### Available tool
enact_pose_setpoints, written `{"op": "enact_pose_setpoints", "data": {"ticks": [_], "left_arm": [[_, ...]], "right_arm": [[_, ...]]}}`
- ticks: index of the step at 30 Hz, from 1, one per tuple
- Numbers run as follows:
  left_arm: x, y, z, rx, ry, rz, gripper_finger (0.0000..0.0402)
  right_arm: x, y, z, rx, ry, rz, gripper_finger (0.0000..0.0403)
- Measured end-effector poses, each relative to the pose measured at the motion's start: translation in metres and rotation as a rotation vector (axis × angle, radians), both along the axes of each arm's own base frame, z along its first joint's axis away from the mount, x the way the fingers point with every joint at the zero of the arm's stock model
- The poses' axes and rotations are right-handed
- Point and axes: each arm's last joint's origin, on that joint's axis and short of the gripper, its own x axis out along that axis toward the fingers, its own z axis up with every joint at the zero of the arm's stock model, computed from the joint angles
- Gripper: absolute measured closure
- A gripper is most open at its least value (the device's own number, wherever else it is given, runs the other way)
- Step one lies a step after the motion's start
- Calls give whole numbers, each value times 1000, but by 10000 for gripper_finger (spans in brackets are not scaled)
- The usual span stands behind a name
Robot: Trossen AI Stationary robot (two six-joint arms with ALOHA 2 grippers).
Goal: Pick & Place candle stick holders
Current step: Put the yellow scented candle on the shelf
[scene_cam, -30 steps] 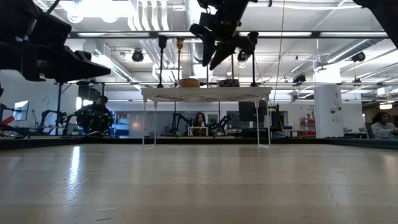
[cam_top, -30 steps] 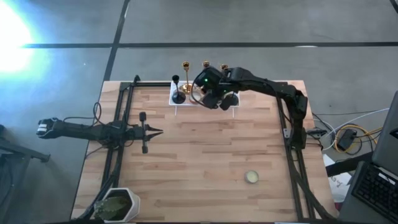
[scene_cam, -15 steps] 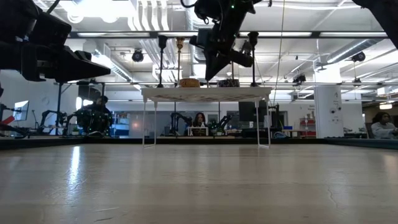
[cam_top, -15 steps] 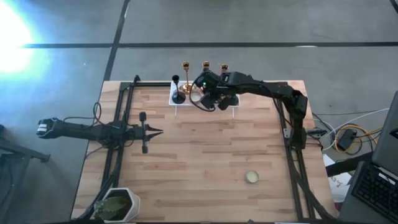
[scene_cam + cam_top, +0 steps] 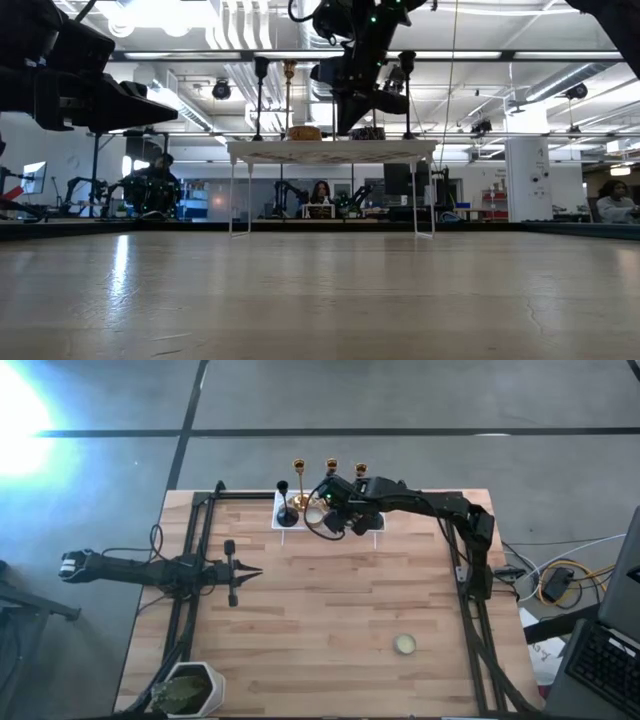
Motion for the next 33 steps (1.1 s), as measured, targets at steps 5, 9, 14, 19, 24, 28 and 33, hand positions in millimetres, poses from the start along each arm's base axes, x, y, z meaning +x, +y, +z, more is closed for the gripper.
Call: {"op": "enact_pose_setpoints", "data": {"ticks": [5,9,14,19,24,28,33], "left_arm": [[0,0,0,0,0,0,368],[0,0,0,0,0,0,368],[0,0,0,0,0,0,368],[0,0,0,0,0,0,368],[0,0,0,0,0,0,368],[0,0,0,0,0,0,368],[0,0,0,0,0,0,368]], "right_arm": [[-3,0,-1,-5,21,-40,394],[-6,1,1,14,38,-64,394],[-8,2,4,27,49,-66,394],[-8,3,4,53,48,-64,394],[-9,3,4,67,54,-70,394],[-8,4,5,63,53,-57,394],[-4,9,12,34,35,1,394]]}}
